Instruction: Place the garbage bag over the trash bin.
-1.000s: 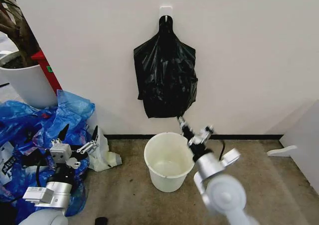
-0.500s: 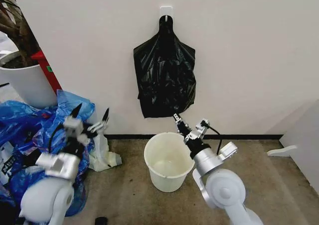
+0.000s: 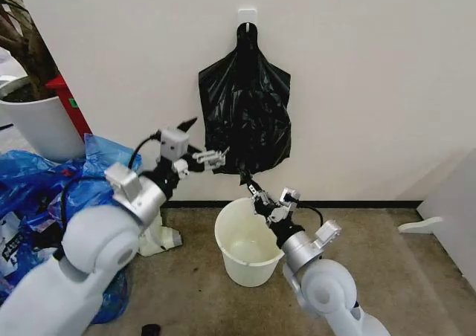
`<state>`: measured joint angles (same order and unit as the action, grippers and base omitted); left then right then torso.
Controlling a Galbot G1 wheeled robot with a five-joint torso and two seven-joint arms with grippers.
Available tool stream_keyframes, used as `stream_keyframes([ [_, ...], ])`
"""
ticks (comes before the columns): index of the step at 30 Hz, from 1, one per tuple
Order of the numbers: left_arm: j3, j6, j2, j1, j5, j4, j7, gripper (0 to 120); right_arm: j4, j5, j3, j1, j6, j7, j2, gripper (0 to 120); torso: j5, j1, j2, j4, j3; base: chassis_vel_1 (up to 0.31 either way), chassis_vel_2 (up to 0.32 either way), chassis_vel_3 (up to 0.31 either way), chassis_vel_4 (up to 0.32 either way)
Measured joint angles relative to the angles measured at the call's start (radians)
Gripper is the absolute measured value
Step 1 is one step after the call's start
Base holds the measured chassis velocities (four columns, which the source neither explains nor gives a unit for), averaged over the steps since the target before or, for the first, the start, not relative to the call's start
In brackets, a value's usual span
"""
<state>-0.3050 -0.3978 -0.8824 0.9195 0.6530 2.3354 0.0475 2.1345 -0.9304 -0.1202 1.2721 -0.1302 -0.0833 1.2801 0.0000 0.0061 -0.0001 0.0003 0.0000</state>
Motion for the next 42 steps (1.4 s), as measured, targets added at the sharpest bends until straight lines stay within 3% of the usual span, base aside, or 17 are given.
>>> stream_keyframes([
  [4,0.089,-0.029,-0.017,-0.082,0.012,-0.047,0.041,100,-0.006,0.007,0.005,-0.002,0.002,0.006,-0.007,0,-0.0001,0.000,0.000,-0.0003,0.000,0.000,0.000,0.000,0.000],
  [8,0.256,-0.104,-0.054,-0.226,-0.028,-0.134,0.171,100,-0.015,0.008,0.011,-0.005,0.004,0.009,-0.005,0,-0.0002,0.000,0.000,-0.0008,0.000,0.000,0.000,0.000,0.000],
  [14,0.344,-0.178,-0.091,-0.331,-0.027,-0.162,0.265,100,-0.030,0.021,0.012,0.000,0.012,0.016,0.015,0,0.0003,0.000,0.000,-0.0007,0.000,0.000,0.000,0.000,0.000],
  [23,0.363,-0.239,-0.136,-0.340,-0.084,-0.194,0.307,99,-0.035,0.037,0.012,0.014,0.018,0.020,0.018,0,0.0000,0.000,0.000,-0.0006,0.000,0.000,0.000,0.000,0.000],
  [42,0.280,-0.223,-0.144,-0.284,-0.103,-0.168,0.331,28,-0.033,0.061,0.011,0.037,0.029,0.024,0.017,0,0.0000,0.000,0.000,-0.0006,0.000,0.000,0.000,0.000,0.000],
])
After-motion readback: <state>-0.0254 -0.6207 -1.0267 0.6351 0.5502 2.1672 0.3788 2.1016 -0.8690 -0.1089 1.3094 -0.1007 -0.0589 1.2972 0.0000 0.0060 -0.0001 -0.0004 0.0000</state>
